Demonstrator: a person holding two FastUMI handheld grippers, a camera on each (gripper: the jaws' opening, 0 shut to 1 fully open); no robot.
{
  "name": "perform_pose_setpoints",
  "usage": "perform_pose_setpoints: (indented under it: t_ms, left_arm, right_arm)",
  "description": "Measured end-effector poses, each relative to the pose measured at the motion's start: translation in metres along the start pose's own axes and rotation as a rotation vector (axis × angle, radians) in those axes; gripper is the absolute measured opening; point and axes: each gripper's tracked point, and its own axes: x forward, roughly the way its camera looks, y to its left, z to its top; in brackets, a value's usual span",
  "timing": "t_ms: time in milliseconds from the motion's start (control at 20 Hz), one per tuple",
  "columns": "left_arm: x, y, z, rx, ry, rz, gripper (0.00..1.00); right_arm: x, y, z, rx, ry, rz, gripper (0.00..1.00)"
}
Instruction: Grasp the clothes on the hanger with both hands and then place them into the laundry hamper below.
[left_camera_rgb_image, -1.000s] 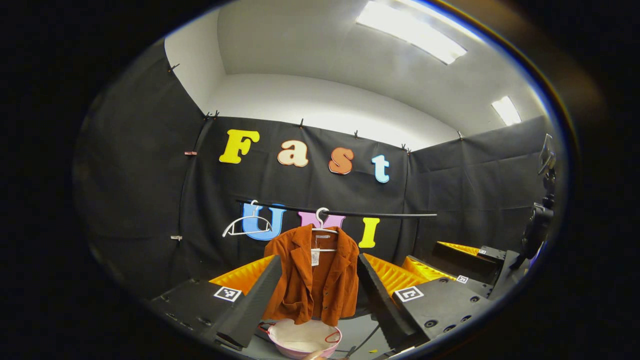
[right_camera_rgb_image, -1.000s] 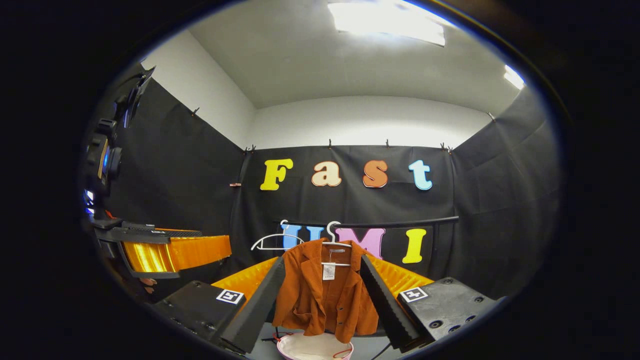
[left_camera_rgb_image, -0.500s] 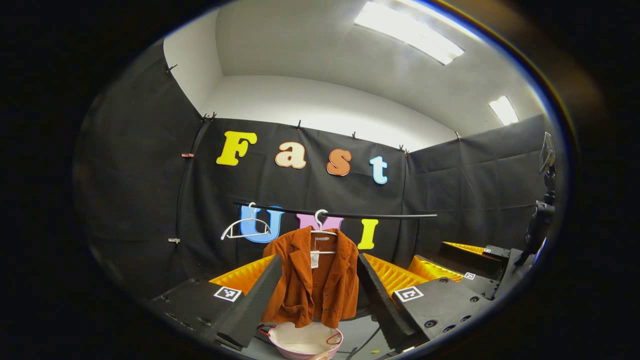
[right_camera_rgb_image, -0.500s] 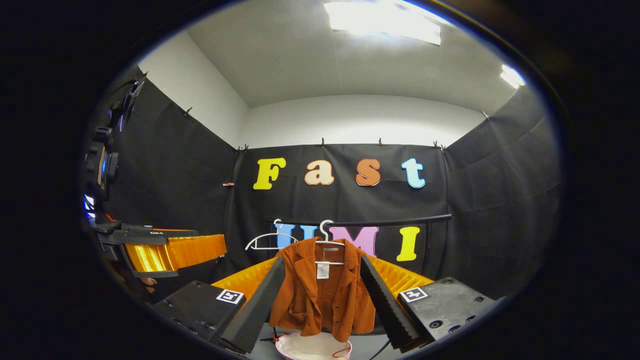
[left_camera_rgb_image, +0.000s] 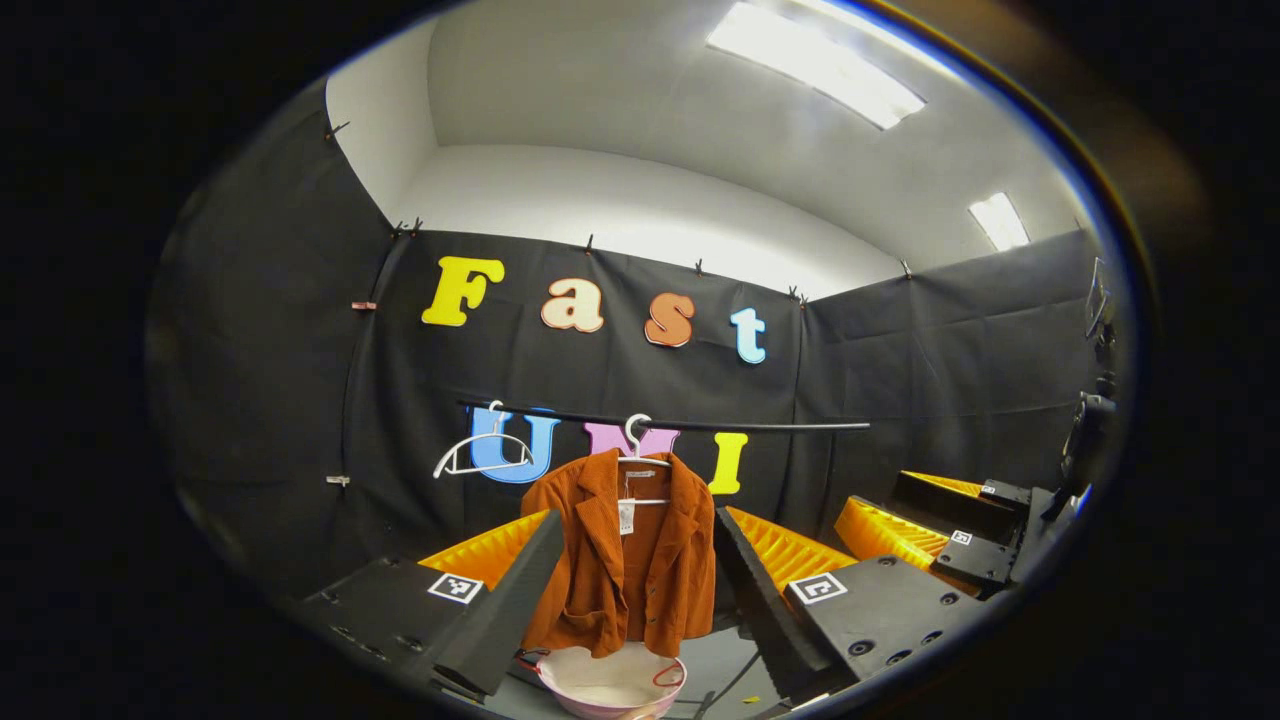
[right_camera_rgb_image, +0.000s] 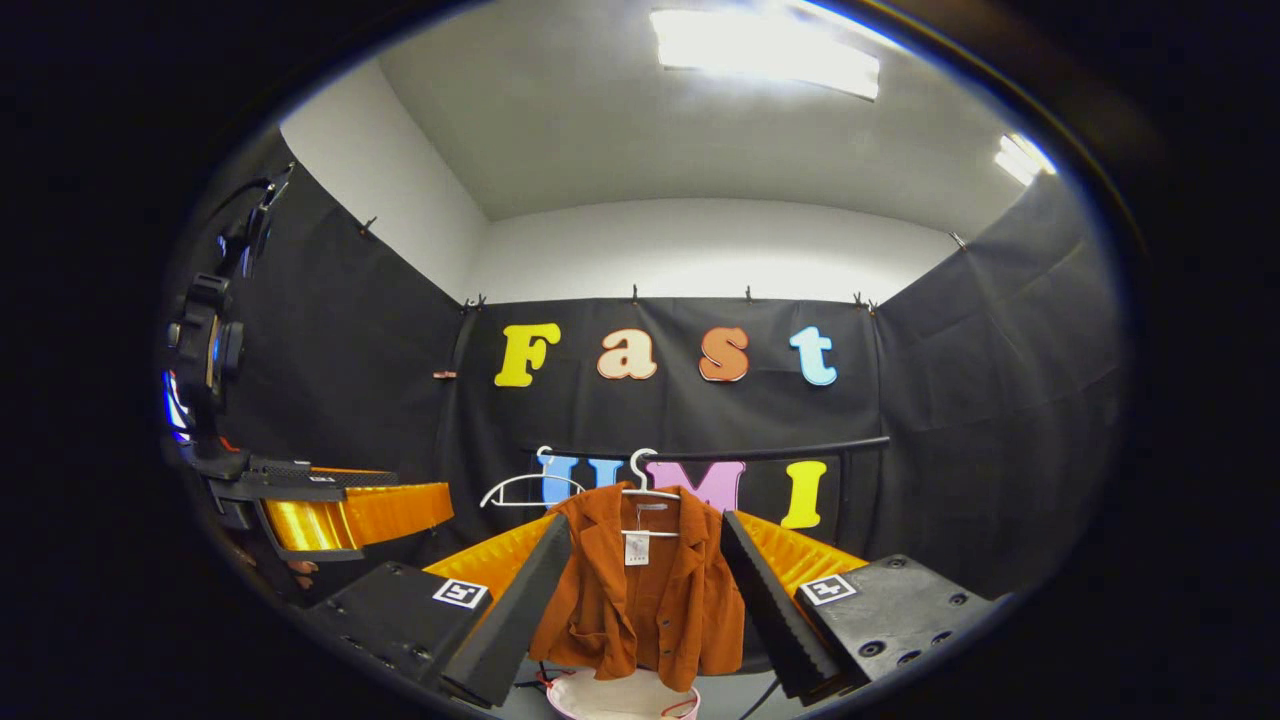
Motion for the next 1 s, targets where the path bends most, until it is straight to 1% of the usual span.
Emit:
perform_pose_setpoints:
  t_ms: [150,300,500,700,850,950,1000]
  left_arm:
    - [0.005,0.006,-0.005,0.006,0.011,-0.023,0.95]
    - [0.015,0.01,-0.01,0.005,0.017,-0.03,0.95]
    - [0.045,0.014,-0.022,-0.004,0.014,-0.028,0.95]
    - [0.104,0.022,-0.045,0.022,0.023,-0.017,0.95]
    - [0.159,0.03,-0.058,0.024,0.004,0.014,0.95]
    - [0.197,0.032,-0.068,0.011,0.017,0.02,0.95]
    - [0.214,0.035,-0.069,0.014,0.007,0.036,0.95]
  right_arm:
    - [0.001,0.004,0.001,0.011,-0.005,-0.018,0.97]
    - [0.01,0.0,-0.003,-0.029,-0.011,-0.044,0.96]
    - [0.043,-0.005,-0.03,-0.08,0.021,-0.043,0.97]
    - [0.097,-0.02,-0.064,-0.062,0.03,-0.028,0.97]
    - [0.158,-0.034,-0.086,-0.052,0.004,0.002,0.97]
    - [0.197,-0.043,-0.109,-0.048,0.024,0.035,0.97]
    - [0.216,-0.047,-0.114,-0.05,0.021,0.049,0.97]
